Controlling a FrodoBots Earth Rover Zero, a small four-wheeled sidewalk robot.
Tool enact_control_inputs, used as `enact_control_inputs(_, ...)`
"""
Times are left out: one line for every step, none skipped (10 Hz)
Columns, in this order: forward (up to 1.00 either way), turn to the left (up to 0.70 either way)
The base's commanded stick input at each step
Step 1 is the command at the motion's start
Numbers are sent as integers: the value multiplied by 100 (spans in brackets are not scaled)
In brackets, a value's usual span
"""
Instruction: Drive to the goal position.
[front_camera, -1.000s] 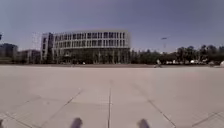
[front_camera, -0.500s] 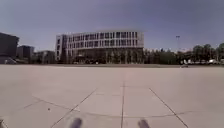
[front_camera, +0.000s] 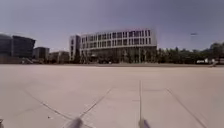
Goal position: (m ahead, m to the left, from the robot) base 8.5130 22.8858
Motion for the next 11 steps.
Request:
enact_control_inputs(100, 40)
enact_control_inputs(100, 40)
enact_control_inputs(100, 40)
enact_control_inputs(100, 40)
enact_control_inputs(100, 40)
enact_control_inputs(100, 40)
enact_control_inputs(100, 40)
enact_control_inputs(100, 40)
enact_control_inputs(100, 40)
enact_control_inputs(100, 40)
enact_control_inputs(100, 40)
